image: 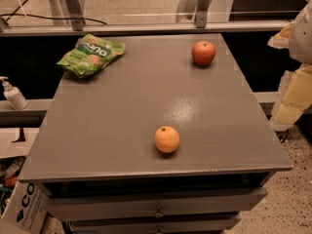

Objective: Pick apple

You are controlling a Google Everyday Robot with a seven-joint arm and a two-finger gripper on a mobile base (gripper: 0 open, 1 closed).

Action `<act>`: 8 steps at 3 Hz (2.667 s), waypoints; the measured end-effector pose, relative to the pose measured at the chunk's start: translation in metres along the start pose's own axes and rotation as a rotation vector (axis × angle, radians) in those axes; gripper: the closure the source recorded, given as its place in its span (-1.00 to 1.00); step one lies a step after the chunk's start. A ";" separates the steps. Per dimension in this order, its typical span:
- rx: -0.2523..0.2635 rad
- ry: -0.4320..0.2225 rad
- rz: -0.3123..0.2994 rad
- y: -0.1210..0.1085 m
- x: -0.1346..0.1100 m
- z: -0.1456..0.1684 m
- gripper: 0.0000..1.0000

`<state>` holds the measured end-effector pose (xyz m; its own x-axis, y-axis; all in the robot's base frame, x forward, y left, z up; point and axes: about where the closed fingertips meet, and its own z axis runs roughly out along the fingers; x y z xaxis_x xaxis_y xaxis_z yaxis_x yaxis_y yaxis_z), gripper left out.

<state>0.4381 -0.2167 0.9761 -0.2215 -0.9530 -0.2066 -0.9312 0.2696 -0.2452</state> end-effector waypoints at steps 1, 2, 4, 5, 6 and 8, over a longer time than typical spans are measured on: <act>0.000 0.000 0.000 0.000 0.000 0.000 -1.00; 0.000 -0.010 0.005 -0.005 0.000 0.004 -1.00; -0.033 -0.142 0.077 -0.061 -0.004 0.065 -1.00; -0.035 -0.202 0.120 -0.083 -0.011 0.081 -1.00; -0.034 -0.311 0.181 -0.104 -0.012 0.092 -1.00; -0.037 -0.444 0.229 -0.125 -0.017 0.096 -1.00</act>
Offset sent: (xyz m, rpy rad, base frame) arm 0.0925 -0.0141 -0.0499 0.1744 -0.0135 -0.0360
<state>0.5859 -0.2205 0.9192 -0.2845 -0.7168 -0.6366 -0.8843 0.4527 -0.1145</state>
